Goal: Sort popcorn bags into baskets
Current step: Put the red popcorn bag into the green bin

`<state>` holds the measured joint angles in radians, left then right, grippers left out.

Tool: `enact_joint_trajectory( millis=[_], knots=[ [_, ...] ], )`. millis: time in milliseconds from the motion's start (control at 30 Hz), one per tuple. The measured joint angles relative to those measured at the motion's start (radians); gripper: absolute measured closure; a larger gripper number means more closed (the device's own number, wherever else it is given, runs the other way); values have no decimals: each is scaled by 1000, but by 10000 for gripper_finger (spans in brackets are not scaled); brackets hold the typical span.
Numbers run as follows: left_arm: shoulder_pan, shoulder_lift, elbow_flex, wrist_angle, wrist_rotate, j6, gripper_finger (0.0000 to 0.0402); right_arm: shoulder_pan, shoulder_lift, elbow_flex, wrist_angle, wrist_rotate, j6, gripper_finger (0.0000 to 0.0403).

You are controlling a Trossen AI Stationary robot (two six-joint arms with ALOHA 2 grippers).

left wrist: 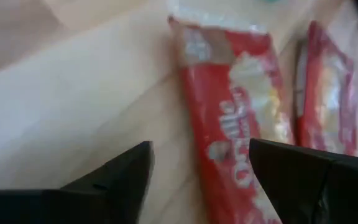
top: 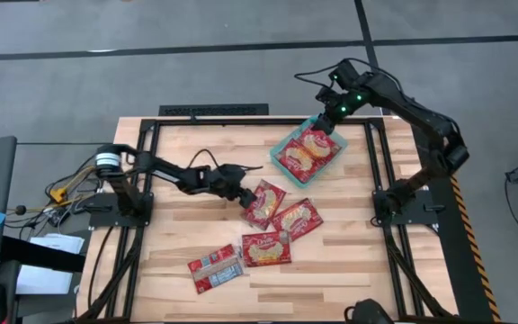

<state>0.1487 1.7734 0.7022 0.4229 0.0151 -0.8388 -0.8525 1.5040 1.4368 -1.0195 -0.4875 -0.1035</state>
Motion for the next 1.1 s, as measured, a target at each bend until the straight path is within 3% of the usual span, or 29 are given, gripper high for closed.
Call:
enact_joint_trajectory(
  millis=[167, 267, 533, 800, 933, 1100],
  knots=[
    [-6, 106, 54, 19, 71, -49, 145, 29, -22, 0, -9, -1, 2, 209],
    [-7, 134, 75, -14, 75, -53, 177, 52, -26, 0, -16, -1, 23, 216],
    [-9, 146, 79, -45, 63, 30, 383, 137, -28, -1, -54, 16, 52, 234],
    [-3, 66, 70, -78, 73, -22, 397, 217, -76, -2, -17, 12, 114, 246],
    [22, -62, 67, -112, 70, -53, 399, 240, -153, -2, 49, 14, 181, 249],
    [47, -267, 70, -117, -21, -52, 400, 264, -246, -2, 139, 23, 298, 248]
  ],
)
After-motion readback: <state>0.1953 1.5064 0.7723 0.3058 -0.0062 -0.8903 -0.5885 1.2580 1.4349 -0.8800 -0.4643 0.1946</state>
